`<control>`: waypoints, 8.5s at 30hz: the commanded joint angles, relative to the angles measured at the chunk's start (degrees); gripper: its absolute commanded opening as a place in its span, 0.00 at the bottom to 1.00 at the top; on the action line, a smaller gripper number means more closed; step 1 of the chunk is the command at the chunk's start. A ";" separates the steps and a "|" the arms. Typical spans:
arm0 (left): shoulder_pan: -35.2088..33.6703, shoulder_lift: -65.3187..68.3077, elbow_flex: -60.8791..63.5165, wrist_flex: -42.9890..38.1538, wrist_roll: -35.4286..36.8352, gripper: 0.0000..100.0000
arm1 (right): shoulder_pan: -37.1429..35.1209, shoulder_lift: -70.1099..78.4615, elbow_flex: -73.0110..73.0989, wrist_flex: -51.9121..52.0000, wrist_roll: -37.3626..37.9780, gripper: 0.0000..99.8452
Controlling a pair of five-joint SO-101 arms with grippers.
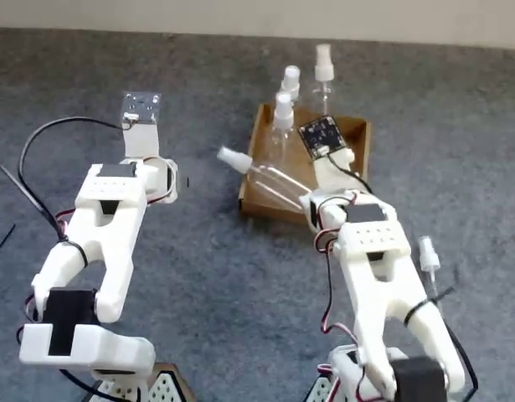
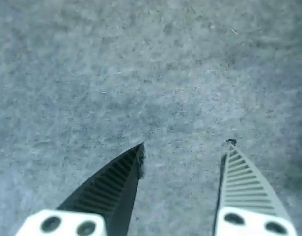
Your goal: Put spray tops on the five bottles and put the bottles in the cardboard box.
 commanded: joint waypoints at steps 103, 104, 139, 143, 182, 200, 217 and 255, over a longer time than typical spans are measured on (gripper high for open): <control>-2.86 -0.13 2.59 -1.93 0.26 0.23 | 22.11 3.12 -13.05 38.73 24.00 0.21; -2.86 -0.13 2.59 -1.93 0.26 0.23 | 21.32 4.18 -11.74 38.55 23.91 0.21; -2.24 -0.66 2.68 -1.67 0.26 0.23 | 56.40 22.64 -42.51 38.55 30.42 0.00; -1.36 -0.31 2.68 -1.67 0.26 0.23 | 55.96 36.79 -54.37 38.64 30.95 0.00; -1.71 -0.22 2.51 -1.85 0.26 0.23 | 34.86 36.97 -35.03 39.16 19.34 0.25; -1.71 -0.22 2.51 -1.76 0.26 0.23 | 29.93 27.12 -37.76 45.41 15.74 0.00; -9.89 -2.24 -8.48 23.30 -9.05 0.23 | -23.78 21.76 -31.34 39.96 -13.10 0.00; -2.33 -23.25 -1.98 35.16 -4.75 0.23 | -18.77 23.16 -55.25 63.25 -6.86 0.29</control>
